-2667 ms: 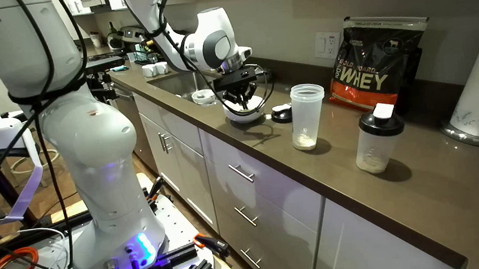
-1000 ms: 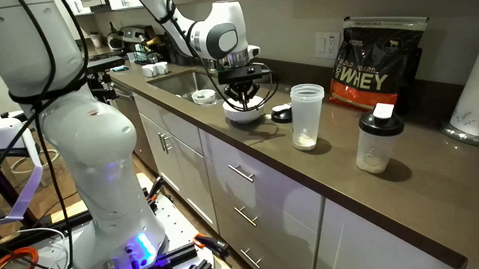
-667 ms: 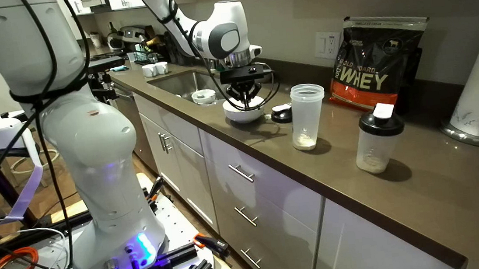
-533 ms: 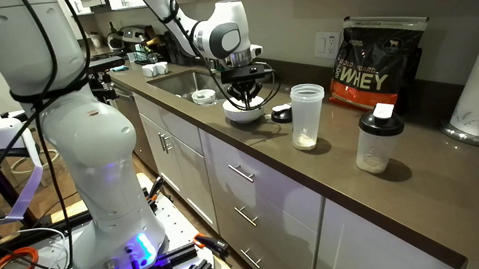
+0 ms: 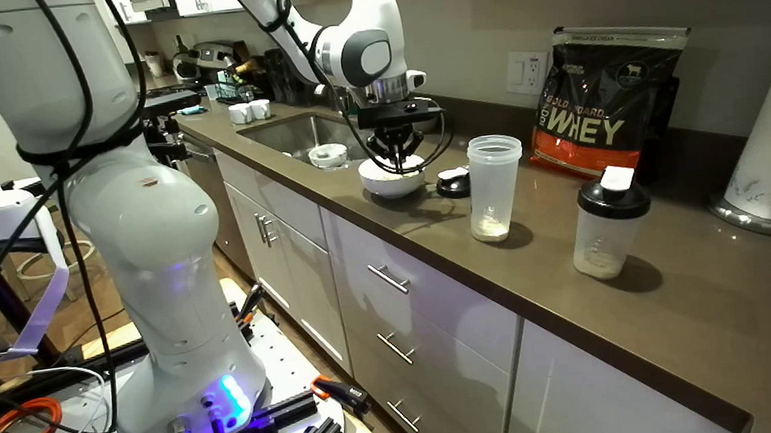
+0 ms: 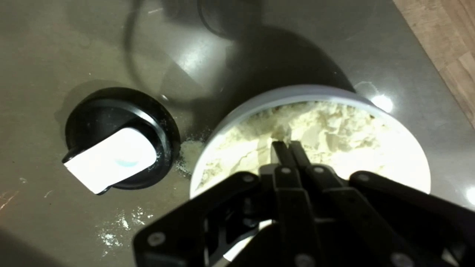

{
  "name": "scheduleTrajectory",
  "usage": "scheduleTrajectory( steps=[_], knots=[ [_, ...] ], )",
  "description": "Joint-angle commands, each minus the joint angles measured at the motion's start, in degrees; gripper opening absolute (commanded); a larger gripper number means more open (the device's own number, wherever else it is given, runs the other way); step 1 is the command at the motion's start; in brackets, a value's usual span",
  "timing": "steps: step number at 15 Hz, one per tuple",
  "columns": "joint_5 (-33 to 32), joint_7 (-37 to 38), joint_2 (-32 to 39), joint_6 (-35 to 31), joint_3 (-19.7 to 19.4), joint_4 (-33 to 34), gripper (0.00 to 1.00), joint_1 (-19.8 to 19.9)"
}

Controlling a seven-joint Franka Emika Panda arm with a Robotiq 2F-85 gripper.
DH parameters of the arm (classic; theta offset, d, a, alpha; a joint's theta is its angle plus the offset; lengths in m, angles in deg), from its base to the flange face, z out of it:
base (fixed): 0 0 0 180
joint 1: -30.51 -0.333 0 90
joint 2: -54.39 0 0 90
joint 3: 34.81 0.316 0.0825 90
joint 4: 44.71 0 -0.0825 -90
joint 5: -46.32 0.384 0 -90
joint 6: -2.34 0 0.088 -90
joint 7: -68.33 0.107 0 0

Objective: Scoop some powder and put it in the bottle

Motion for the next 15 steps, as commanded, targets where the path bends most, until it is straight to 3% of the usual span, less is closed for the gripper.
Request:
scheduleTrajectory(
  steps=[1,15],
  knots=[
    [1.04,-2.85,0.42,4.59,0.39,2.28,0.03,1.40],
    [1.86,-4.27,2.35,12.46,0.37,6.67,0.03,2.80]
  ],
)
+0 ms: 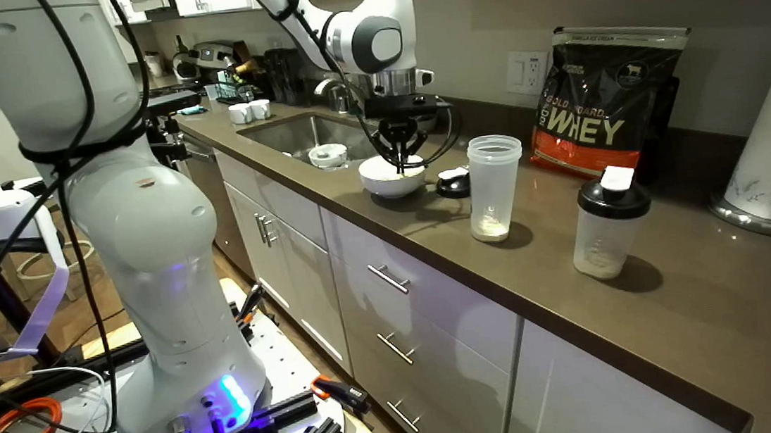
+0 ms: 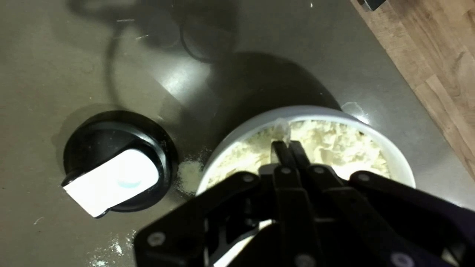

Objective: Scoop some powder and put it in the bottle

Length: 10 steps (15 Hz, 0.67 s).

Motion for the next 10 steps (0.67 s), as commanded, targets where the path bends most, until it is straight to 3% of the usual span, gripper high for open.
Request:
scheduleTrajectory(
  steps=[1,10],
  knots=[
    [1.58,-2.39,1.23,3.03,0.46,2.33,0.03,1.33],
    [1.35,-1.85,1.46,6.41,0.64,4.34,0.02,1.65]
  ],
)
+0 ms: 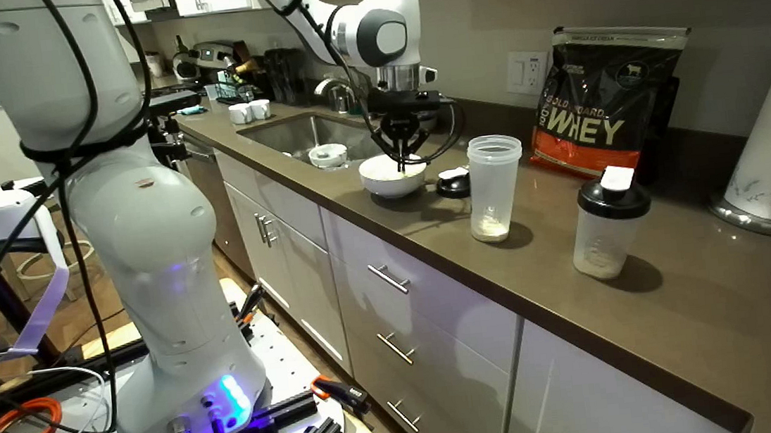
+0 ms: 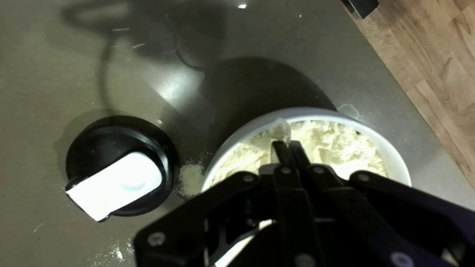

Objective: Scoop some powder and put it in the bottle

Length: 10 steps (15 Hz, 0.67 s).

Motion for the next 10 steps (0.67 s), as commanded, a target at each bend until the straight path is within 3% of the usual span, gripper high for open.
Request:
scheduleTrajectory(
  steps=[1,10],
  knots=[
    [1.39,-1.83,0.73,2.87,0.63,2.04,0.02,1.18],
    [2.80,-2.07,0.80,7.68,0.71,4.26,0.02,1.12]
  ],
)
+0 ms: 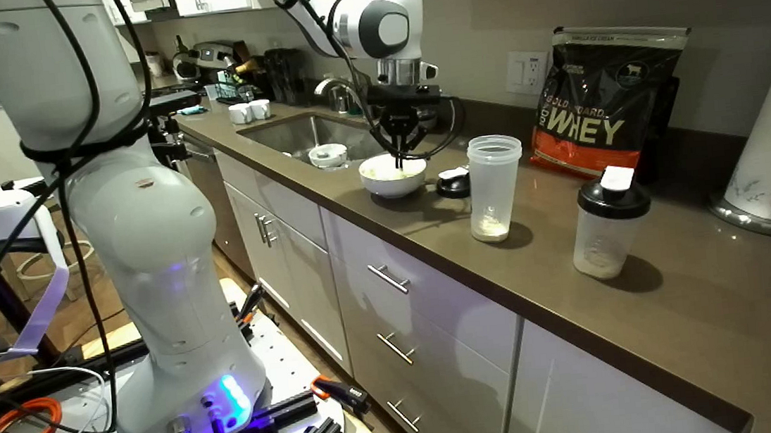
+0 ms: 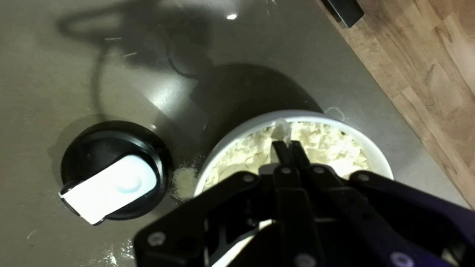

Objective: Scoop some powder and put it in the bottle

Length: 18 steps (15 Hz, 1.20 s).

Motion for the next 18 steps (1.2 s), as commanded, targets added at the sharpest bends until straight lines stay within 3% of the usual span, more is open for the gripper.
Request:
scheduleTrajectory(
  steps=[1,18],
  knots=[
    [2.88,-2.12,0.86,3.61,0.76,2.44,0.02,0.99],
    [8.68,-1.99,3.23,8.53,1.06,6.98,0.02,2.06]
  ],
)
